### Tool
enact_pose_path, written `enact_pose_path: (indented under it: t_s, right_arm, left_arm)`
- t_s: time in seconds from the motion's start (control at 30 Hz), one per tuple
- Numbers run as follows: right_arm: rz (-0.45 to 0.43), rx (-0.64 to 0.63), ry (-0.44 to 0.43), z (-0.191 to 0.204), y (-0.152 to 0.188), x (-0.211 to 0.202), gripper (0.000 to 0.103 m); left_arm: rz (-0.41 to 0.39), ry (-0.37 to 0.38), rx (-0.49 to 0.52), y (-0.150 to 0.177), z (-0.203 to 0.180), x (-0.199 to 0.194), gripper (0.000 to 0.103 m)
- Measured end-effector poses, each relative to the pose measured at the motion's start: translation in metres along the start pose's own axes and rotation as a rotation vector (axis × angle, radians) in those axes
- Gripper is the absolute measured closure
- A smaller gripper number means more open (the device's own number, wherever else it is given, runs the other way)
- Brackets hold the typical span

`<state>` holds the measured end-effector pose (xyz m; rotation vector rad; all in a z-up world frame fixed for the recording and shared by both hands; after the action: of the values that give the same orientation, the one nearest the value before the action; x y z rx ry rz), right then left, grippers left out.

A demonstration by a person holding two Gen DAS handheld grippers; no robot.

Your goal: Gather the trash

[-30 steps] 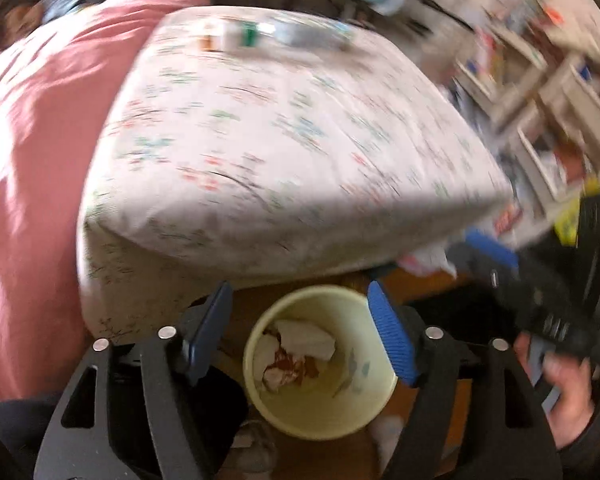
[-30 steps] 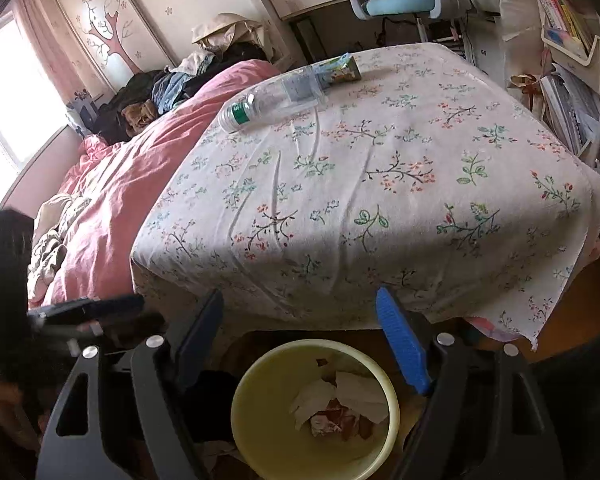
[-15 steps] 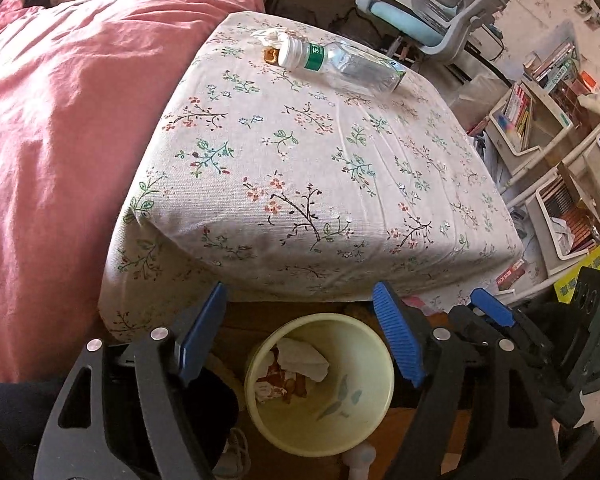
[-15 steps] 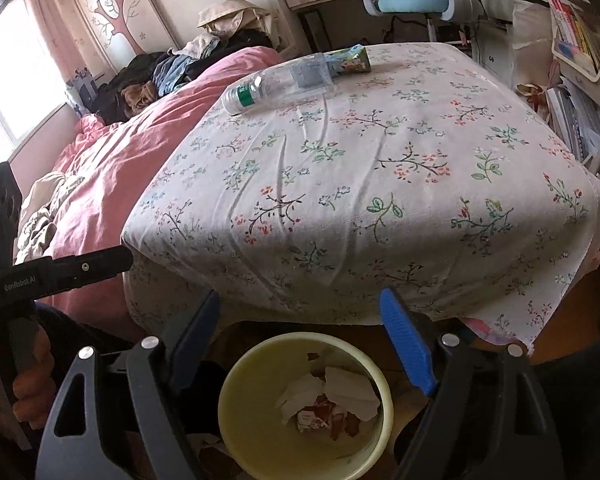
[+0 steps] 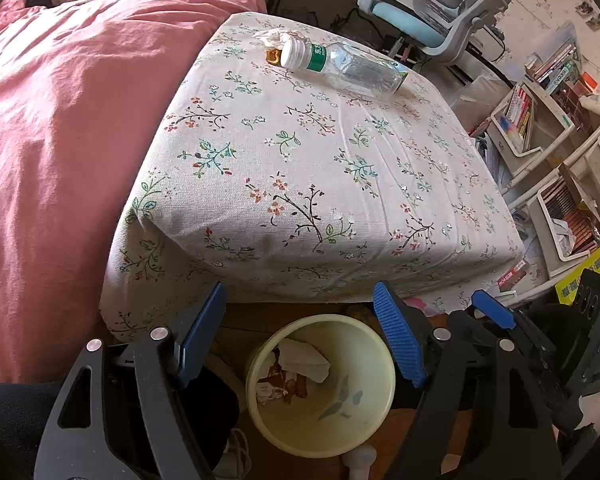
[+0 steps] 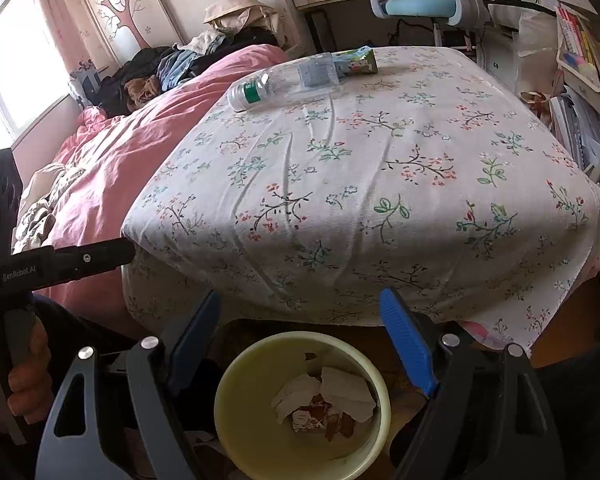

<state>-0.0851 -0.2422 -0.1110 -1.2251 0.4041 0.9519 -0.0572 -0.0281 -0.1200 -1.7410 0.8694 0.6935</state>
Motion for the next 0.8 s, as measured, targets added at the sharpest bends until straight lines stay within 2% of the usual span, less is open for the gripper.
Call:
enact_pose_path:
  t_s: [0.8]
  right_arm:
    - [0.001,-0.019,0.002,0.0049,0.0023,0.0011,0.024]
  left_arm:
    - [-0.003,-0.001,-0.004,-0.0013,0.0019,0.0003,0.03]
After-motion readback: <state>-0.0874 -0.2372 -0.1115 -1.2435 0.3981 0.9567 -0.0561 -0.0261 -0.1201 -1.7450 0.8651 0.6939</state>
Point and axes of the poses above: each gripper's, at about its wrist camera, not at the fingertips, and x roughly the way its jaws point, z to its left, y to its underside, the point moved 6 cm from there along x, roughly the way its jaws point, and after that the axes turned 5 degrees about -z, right-handed, at the moved point
